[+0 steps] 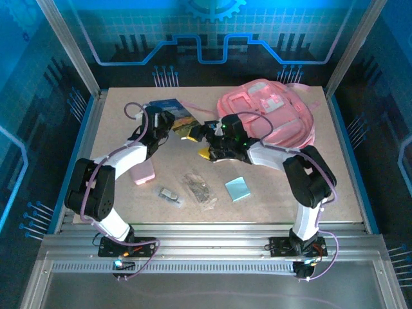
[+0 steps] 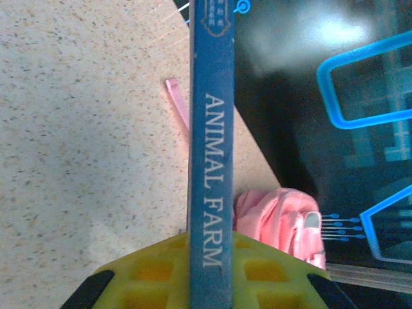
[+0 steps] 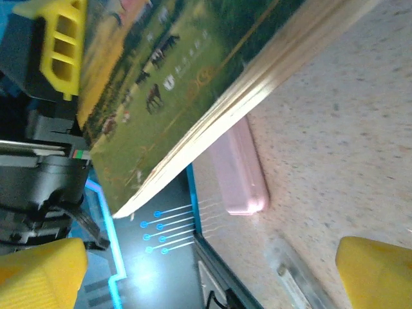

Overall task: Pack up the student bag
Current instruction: Pass the book.

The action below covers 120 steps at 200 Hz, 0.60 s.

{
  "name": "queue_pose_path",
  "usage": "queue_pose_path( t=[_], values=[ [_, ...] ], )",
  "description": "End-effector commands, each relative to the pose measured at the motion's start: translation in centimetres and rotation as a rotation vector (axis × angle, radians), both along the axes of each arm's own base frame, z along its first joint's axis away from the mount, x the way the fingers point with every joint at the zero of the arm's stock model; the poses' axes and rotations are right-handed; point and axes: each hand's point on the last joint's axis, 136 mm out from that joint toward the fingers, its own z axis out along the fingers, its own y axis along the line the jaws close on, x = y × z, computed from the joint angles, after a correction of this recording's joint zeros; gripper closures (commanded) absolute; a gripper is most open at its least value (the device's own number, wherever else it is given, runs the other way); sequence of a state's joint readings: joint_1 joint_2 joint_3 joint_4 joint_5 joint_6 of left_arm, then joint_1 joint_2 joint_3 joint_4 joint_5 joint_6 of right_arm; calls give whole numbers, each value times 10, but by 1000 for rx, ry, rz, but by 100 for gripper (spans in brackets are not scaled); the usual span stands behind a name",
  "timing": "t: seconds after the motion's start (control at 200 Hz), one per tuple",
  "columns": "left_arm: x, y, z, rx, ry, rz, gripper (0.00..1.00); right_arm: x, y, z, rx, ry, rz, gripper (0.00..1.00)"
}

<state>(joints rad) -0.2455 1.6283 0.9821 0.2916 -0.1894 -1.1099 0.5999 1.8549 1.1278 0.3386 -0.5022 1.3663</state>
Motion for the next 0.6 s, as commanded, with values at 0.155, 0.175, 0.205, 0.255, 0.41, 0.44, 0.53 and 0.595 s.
queue_pose_path(
  t=[0.155,0.175,0.205,0.255,0.41,0.44,0.53,0.595],
  values=[
    [-13,-2,37,-115,-168,72,100,37,15,14,200,-6,-194,0],
    [-14,-3,37,-123,-171,70,100,39,14,14,210,-10,-207,0],
    [-16,-3,37,-133,-174,68,100,44,12,15,224,-17,-229,0],
    [-18,-6,36,-144,-172,63,100,50,11,18,245,-32,-258,0],
    [-23,-18,38,-180,-179,30,100,65,17,22,299,-49,-264,14],
    [-23,-20,39,-182,-179,21,100,68,17,24,319,-52,-271,22],
    [-27,-27,38,-179,-173,5,100,72,13,25,339,-57,-290,50],
    [-29,-29,36,-167,-163,-1,100,75,4,25,326,-78,-302,66]
  ],
)
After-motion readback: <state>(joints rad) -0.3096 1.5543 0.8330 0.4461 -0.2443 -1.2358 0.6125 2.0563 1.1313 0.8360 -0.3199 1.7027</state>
